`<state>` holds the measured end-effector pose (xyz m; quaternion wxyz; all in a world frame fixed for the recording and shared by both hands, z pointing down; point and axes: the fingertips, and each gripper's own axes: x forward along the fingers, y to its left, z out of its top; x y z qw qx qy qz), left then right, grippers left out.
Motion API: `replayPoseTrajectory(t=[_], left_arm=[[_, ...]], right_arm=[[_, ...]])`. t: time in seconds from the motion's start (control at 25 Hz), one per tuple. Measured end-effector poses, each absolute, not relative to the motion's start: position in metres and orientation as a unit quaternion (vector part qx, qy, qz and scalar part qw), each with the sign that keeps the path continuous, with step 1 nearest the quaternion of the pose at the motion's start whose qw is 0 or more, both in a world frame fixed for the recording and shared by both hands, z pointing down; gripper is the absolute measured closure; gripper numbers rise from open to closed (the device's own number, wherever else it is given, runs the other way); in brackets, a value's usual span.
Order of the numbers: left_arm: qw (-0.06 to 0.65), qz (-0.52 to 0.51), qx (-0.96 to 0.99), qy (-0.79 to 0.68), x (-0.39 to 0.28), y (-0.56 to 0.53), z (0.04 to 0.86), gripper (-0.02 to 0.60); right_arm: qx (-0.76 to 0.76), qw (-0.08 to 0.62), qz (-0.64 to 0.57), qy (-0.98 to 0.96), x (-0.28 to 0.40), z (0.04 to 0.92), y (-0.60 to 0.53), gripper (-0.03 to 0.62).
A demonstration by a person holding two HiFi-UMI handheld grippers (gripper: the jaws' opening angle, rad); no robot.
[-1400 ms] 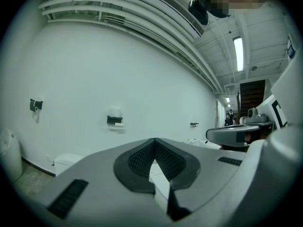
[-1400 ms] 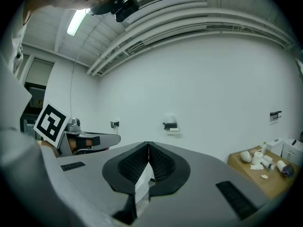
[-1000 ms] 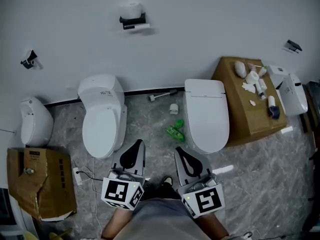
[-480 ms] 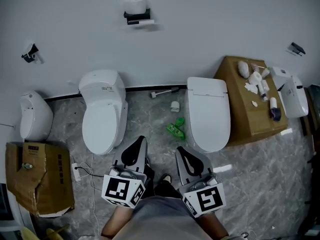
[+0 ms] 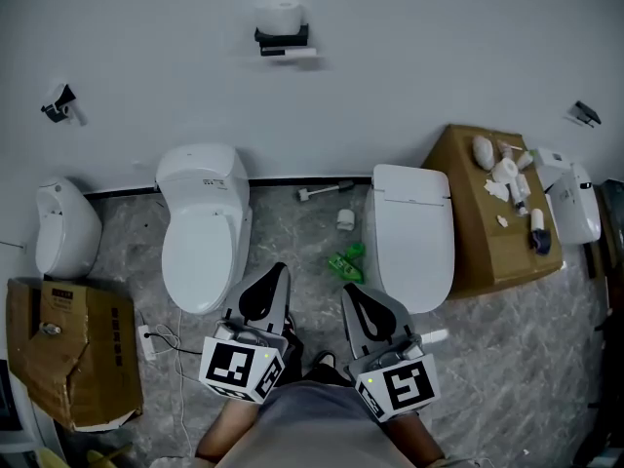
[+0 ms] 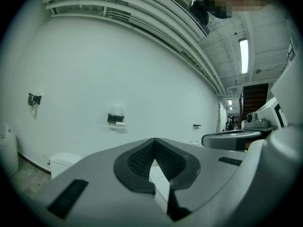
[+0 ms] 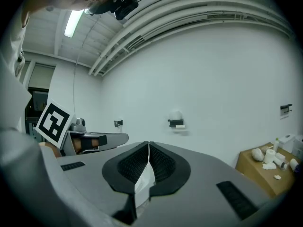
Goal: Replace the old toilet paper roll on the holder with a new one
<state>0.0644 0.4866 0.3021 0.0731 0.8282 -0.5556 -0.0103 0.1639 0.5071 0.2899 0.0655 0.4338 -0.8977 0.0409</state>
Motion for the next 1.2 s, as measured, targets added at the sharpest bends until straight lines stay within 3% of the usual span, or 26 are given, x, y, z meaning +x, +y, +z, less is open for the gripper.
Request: replayPoseTrajectory(t=[1.2], left_arm=[[0.066, -0.018, 0.847, -0.528, -0.039, 0.32, 0.296, 0.577]], right_arm=[[0.429, 0.069, 0.021, -0.9, 0.04, 0.278, 0.341, 0.576]])
